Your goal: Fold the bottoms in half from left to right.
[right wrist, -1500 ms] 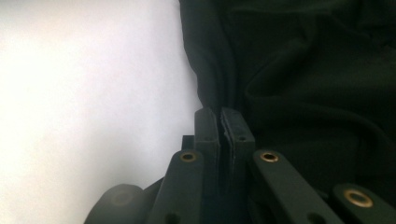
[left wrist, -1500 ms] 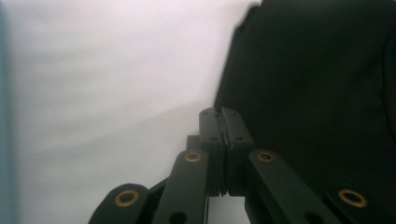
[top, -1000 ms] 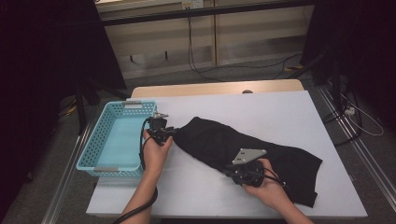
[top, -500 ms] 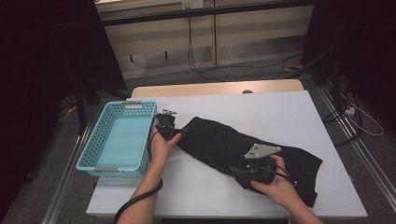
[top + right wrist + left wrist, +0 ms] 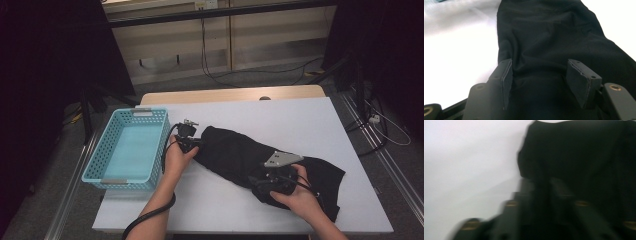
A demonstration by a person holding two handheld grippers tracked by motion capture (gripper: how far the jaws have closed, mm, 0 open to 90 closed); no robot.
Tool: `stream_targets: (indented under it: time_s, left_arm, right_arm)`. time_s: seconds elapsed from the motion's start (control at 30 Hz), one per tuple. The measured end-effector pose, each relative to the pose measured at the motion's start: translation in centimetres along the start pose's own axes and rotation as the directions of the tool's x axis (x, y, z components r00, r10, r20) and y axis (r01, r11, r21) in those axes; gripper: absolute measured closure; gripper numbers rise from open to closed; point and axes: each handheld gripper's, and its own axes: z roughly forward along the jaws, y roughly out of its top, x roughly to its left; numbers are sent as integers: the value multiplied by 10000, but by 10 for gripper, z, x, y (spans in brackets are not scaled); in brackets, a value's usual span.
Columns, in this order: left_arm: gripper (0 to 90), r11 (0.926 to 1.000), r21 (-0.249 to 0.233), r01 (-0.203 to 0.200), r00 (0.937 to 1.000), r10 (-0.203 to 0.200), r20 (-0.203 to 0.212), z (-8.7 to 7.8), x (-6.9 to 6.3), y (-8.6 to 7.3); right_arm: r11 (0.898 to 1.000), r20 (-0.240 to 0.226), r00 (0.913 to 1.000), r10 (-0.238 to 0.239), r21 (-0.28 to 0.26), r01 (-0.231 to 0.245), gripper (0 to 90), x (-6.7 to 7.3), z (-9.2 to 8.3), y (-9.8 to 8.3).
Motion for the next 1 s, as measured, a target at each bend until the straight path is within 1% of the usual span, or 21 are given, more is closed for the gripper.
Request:
stream_targets:
  time_s: [0.07,0.1,0.13,0.23,0.27,0.33,0.37,0.43,0.47,0.57,0.67,0.7,0.73,0.77,0.8,0.83,0.87,0.9,0.93,0.97,1.0]
  left_arm:
    - [823,9998,145,129,9999,-130,38,0,-4,1]
    - [827,9998,145,129,9999,-130,38,0,-4,1]
    - [831,9989,327,334,9994,-337,92,-1,-4,3]
    - [839,9974,522,492,9987,-499,110,-4,-2,5]
    - [840,9973,504,533,9985,-528,-105,-10,3,8]
    - [843,9969,510,592,9982,-585,-139,-13,7,9]
    - [844,9965,437,714,9973,-705,-203,-17,10,11]
    - [845,9965,390,742,9959,-721,-549,-27,19,15]
    - [845,9965,390,742,9959,-721,-549,-27,19,15]
    - [844,9960,240,864,9933,-843,-787,-34,28,20]
    - [844,9958,89,915,9903,-900,-1054,-34,33,22]
    - [842,9955,25,950,9899,-942,-1064,-33,33,22]
    - [836,9955,25,950,9899,-942,-1064,-33,33,22]
    - [836,9963,-5,858,9902,-853,-1106,-32,33,22]
    - [723,9980,-211,591,9900,-613,-1270,-30,31,20]
    - [592,9980,-211,591,9900,-613,-1270,-30,31,20]
    - [513,9975,-328,633,9910,-667,-1163,-29,30,19]
    - [469,9974,-335,640,9921,-672,-1062,-28,28,18]
    - [469,9972,-370,649,9930,-682,-961,-28,26,18]
    - [370,9972,-518,535,9941,-581,-919,-29,22,17]
    - [340,9972,-518,535,9941,-581,-919,-29,22,17]
  right_arm:
    - [10000,1,10000,6,5,-6,384,0,0,0]
    - [10000,8,10000,9,-2,-9,381,-1,-1,0]
    - [10000,-2,10000,13,-24,-13,380,-1,-1,0]
    - [9999,21,10000,42,-100,-42,371,-2,-4,0]
    - [9997,72,9999,89,-226,-87,358,-5,-7,0]
    - [9995,177,9998,130,-290,-125,349,-8,-9,-1]
    - [9993,222,9996,198,-309,-191,345,-10,-10,-1]
    - [9988,338,9989,330,-366,-317,338,-15,-12,-1]
    - [9988,338,9989,330,-366,-317,338,-15,-12,-1]
    - [9971,608,9966,564,-553,-531,338,-26,-20,-2]
    - [9947,905,9925,826,-694,-765,339,-39,-28,-3]
    - [9937,1044,9901,933,-718,-861,340,-44,-32,-5]
    - [9937,1044,9901,933,-718,-861,340,-44,-32,-5]
    - [9925,1193,9873,1048,-749,-963,344,-50,-35,-6]
    - [9918,1612,9797,1192,-660,-1098,349,-61,-41,-10]
    - [9918,1612,9797,1192,-660,-1098,349,-61,-41,-10]
    - [9894,1877,9720,1411,-605,-1320,382,-73,-45,-17]
    - [9890,2003,9689,1455,-564,-1369,392,-76,-46,-19]
    - [9890,2003,9689,1455,-564,-1369,392,-76,-46,-19]
    - [9870,2270,9605,1609,-398,-1559,430,-85,-46,-25]
    - [9870,2270,9605,1609,-398,-1559,430,-85,-46,-25]
